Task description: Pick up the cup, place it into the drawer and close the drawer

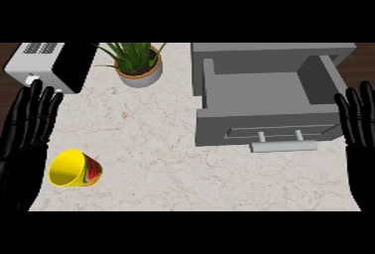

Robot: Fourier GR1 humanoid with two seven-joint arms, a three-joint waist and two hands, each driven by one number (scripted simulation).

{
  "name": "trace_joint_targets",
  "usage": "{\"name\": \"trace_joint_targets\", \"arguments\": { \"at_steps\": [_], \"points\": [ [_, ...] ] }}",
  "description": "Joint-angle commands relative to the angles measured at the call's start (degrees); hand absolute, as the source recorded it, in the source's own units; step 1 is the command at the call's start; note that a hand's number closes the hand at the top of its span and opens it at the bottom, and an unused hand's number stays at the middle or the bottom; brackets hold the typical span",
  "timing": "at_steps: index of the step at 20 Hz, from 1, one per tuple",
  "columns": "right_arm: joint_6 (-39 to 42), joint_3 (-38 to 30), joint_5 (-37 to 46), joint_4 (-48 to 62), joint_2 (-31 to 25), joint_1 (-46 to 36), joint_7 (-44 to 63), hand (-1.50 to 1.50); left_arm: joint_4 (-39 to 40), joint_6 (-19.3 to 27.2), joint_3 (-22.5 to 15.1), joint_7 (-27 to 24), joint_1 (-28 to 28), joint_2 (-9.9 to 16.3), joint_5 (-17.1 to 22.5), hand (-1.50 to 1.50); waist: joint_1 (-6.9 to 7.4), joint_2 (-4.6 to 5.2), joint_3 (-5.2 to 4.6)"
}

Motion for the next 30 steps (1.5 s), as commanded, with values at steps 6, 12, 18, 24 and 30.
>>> {"name": "trace_joint_targets", "arguments": {
  "at_steps": [6,12,18,24,30],
  "points": [
    [1.6,5.3,1.6,-1.9,1.0,0.8,1.7,-1.5,0.1,-18.8,8.7,-7.1,4.0,7.5,23.2,-1.5,3.09,0.56,0.44],
    [4.7,2.4,-5.8,4.1,0.9,-1.7,2.6,-1.5,1.9,-19.6,10.6,3.5,5.1,7.6,36.0,-1.5,2.69,0.63,0.58],
    [4.8,1.9,-4.8,3.9,1.0,-2.7,3.5,-1.5,6.5,-22.7,13.6,2.4,4.0,6.0,36.1,-1.5,2.56,0.61,0.56],
    [3.1,2.7,-5.4,0.7,2.2,-4.2,7.9,-1.5,8.8,-26.1,13.1,-1.6,6.4,2.9,31.3,-1.5,2.55,0.61,0.55],
    [4.3,1.2,-4.4,5.1,1.6,-6.1,4.2,-1.5,7.3,-27.2,15.4,-0.1,8.5,2.7,32.3,-1.5,2.69,0.61,0.55]
  ]
}}
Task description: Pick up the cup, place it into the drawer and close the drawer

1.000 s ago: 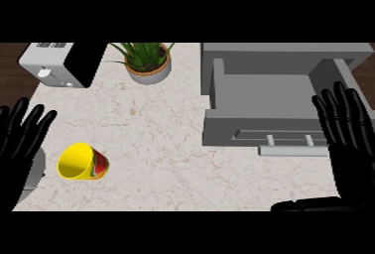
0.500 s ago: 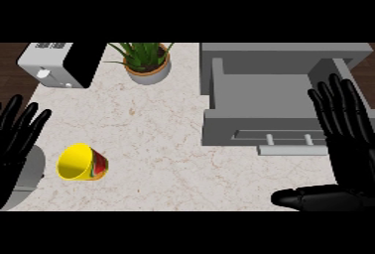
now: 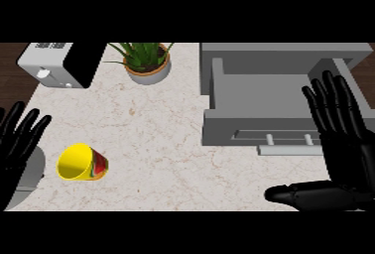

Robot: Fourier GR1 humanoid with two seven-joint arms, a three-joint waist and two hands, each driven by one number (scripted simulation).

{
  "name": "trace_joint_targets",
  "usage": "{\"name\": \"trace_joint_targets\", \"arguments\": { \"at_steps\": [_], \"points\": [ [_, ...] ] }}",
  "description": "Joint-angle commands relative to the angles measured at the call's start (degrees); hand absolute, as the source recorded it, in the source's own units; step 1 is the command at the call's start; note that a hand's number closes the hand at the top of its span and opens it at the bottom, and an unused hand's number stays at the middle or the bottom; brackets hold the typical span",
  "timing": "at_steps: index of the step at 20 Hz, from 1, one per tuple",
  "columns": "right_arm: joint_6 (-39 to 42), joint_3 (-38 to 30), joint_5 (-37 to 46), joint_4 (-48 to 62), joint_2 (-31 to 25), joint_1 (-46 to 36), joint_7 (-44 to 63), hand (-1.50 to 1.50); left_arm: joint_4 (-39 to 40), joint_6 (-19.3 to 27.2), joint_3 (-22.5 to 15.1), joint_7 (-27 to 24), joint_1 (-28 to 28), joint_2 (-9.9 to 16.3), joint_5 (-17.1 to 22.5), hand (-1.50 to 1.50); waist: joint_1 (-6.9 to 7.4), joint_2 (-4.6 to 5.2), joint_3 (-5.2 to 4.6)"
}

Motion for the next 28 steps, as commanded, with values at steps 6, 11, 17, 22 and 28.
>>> {"name": "trace_joint_targets", "arguments": {
  "at_steps": [6,11,17,22,28],
  "points": [
    [-0.3,-1.9,-1.1,-1.1,-0.9,-3.0,3.3,-1.5,4.2,-2.4,2.3,-0.9,1.0,-0.9,-3.0,-1.5,-0.02,-0.01,0.0],
    [1.1,-1.6,-1.1,0.3,-0.9,-2.0,1.6,-1.5,10.2,-4.3,4.6,-2.2,-0.5,0.3,-4.3,-1.5,-0.05,0.02,-0.01],
    [3.8,-5.8,-4.7,2.6,-2.6,-1.6,-1.7,-1.5,13.5,-2.8,5.2,-4.6,-1.1,-1.0,-9.8,-1.5,-0.09,0.03,0.01],
    [2.4,-5.7,-5.0,0.3,-2.7,-3.5,3.0,-1.5,24.6,-7.6,6.6,-14.6,-0.4,-0.4,-15.3,-1.5,-0.11,0.04,-0.01],
    [0.9,-2.2,-1.9,-1.5,-0.4,-1.6,2.5,-1.5,34.2,-9.2,7.5,-20.3,-4.1,1.5,-18.1,-1.5,-0.12,0.02,0.0]
  ]
}}
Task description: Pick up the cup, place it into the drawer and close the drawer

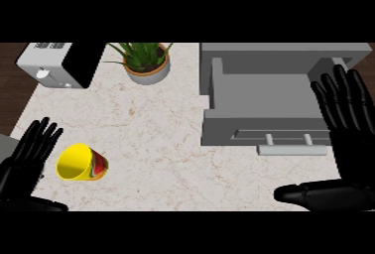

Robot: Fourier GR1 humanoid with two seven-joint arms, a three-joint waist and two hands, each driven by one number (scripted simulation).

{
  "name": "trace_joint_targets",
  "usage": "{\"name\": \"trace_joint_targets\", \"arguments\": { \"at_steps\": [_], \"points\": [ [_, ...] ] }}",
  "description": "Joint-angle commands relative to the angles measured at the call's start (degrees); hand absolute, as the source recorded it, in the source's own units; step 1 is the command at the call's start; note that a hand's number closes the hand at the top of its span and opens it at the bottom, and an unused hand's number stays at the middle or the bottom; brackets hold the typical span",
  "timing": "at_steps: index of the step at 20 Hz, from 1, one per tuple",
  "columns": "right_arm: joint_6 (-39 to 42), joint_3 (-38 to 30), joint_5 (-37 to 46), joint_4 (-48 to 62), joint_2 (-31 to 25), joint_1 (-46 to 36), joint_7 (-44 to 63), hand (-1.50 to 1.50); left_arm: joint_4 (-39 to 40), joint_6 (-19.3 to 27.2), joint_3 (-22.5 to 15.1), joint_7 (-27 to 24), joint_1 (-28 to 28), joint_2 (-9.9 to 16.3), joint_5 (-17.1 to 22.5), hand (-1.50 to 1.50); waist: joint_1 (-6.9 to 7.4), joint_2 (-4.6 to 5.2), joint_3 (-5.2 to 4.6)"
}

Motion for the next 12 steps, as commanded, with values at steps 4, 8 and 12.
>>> {"name": "trace_joint_targets", "arguments": {
  "at_steps": [4,8,12],
  "points": [
    [1.1,-1.7,-1.2,2.1,-1.1,-1.9,-0.5,-1.5,15.0,-0.6,-0.9,-12.7,-2.2,0.3,-9.2,-1.5,-0.06,0.05,0.0],
    [-0.7,1.1,-0.3,-3.7,0.9,1.4,2.6,-1.5,21.3,-3.2,1.3,-14.6,-5.8,4.9,-7.6,-1.5,-0.12,-0.02,0.0],
    [1.9,-1.5,-1.9,-0.8,-0.8,1.1,-0.4,-1.5,26.6,0.2,-1.3,-21.8,-5.7,1.9,-12.2,-1.5,-0.07,0.01,0.0]
  ]
}}
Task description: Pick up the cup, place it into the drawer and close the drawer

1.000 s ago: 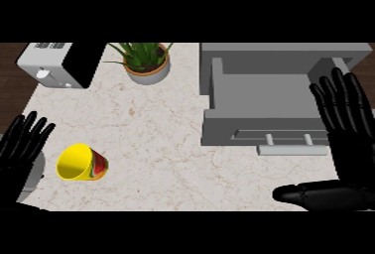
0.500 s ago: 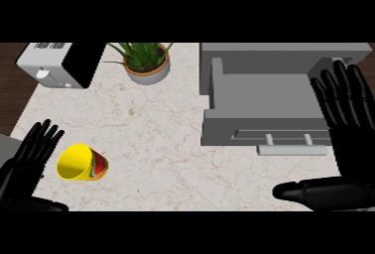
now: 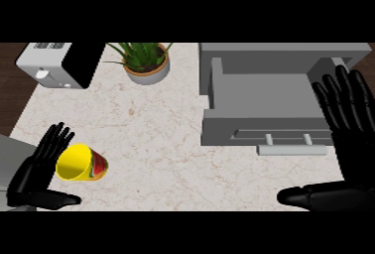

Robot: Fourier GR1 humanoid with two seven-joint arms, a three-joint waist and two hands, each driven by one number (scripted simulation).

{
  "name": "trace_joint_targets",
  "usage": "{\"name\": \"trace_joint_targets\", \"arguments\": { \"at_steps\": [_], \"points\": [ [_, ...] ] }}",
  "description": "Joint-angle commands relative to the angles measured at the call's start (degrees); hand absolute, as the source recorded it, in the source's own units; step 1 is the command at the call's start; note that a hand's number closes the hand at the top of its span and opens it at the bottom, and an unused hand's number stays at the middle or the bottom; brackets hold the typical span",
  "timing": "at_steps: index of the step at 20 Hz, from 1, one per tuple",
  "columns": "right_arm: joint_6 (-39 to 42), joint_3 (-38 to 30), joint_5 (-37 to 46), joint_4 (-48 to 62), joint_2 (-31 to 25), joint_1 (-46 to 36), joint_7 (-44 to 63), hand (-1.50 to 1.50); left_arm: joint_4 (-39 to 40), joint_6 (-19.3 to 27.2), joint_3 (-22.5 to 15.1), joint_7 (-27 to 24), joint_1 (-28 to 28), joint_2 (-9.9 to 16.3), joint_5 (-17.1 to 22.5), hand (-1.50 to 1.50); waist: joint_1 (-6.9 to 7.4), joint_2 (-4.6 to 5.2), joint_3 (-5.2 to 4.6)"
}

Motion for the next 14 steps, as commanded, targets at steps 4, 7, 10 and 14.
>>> {"name": "trace_joint_targets", "arguments": {
  "at_steps": [4,7,10,14],
  "points": [
    [0.4,-1.1,-0.9,-1.3,-0.7,0.2,0.9,-1.5,6.3,0.6,0.3,-7.6,0.8,0.7,-1.2,-1.5,0.13,-0.03,0.01],
    [0.2,0.1,0.7,-0.3,0.3,1.1,-0.6,-1.5,14.8,0.9,-0.2,-11.2,-4.8,2.6,-2.7,-1.5,-0.02,0.0,0.0],
    [1.0,1.2,-1.2,-5.2,0.4,3.8,2.3,-1.5,22.2,1.4,0.5,-12.5,-9.9,5.0,-3.2,-1.5,-0.31,0.03,-0.02],
    [0.5,1.0,-0.4,-4.4,-0.3,0.8,3.7,-1.5,25.9,1.0,-0.2,-14.6,-11.4,6.8,-3.9,-1.5,-0.19,0.04,-0.02]
  ]
}}
